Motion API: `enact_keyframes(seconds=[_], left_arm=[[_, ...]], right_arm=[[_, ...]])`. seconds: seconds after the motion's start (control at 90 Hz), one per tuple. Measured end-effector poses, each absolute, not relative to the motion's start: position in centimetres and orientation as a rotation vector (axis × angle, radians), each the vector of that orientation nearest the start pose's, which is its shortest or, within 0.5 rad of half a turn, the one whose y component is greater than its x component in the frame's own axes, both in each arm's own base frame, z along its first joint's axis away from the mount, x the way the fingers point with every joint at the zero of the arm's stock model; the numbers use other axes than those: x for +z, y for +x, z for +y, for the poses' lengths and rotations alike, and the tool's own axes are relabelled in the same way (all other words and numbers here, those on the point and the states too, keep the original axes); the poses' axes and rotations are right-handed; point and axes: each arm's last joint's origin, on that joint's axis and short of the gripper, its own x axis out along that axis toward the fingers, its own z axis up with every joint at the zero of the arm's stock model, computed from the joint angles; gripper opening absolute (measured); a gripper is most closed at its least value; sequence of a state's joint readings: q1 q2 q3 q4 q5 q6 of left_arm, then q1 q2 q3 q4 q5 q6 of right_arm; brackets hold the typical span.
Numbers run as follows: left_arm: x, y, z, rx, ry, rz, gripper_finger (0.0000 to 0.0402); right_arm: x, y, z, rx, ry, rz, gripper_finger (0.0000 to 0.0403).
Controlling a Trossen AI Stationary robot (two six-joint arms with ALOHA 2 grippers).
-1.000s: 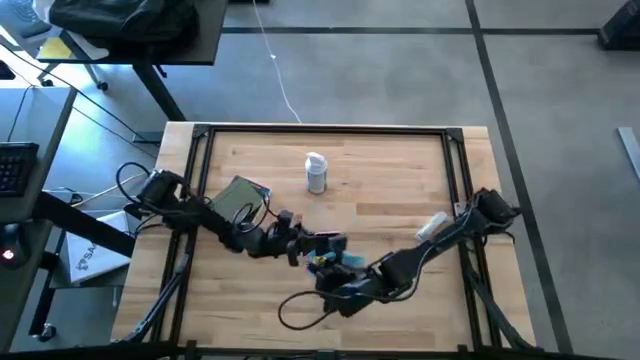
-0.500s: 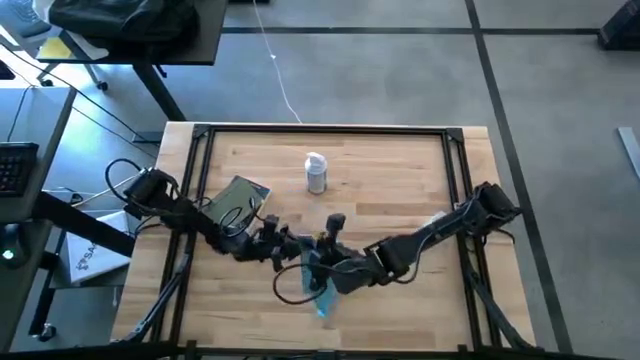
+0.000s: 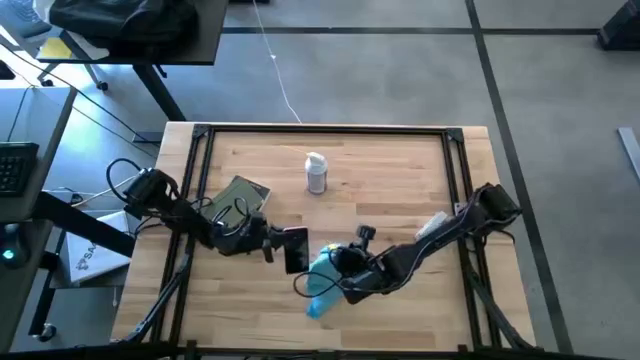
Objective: Apply microfiber cloth
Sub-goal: Wipe the cellphone with the microfiber towel
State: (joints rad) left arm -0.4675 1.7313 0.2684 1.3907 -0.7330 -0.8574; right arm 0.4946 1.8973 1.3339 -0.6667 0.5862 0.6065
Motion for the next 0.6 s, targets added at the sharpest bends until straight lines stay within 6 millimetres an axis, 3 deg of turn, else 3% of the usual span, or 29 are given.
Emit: enact_keyframes(seconds=[0.167,0.378,0.6], left_arm=[[12.3,22.5,-9.2,0.278,-0.745,-0.058,0.0012],[12.4,22.8,-9.2,0.282,-0.696,-0.048,0.0012],[12.3,22.6,-9.7,0.232,-0.619,-0.011,0.0012]], right_arm=[[17.2,33.9,15.9,-0.27,0.08,1.041,0.0097],[17.9,36.3,15.5,-0.176,0.085,0.823,0.02],[15.5,37.7,14.9,-0.21,0.014,0.81,0.0235]])
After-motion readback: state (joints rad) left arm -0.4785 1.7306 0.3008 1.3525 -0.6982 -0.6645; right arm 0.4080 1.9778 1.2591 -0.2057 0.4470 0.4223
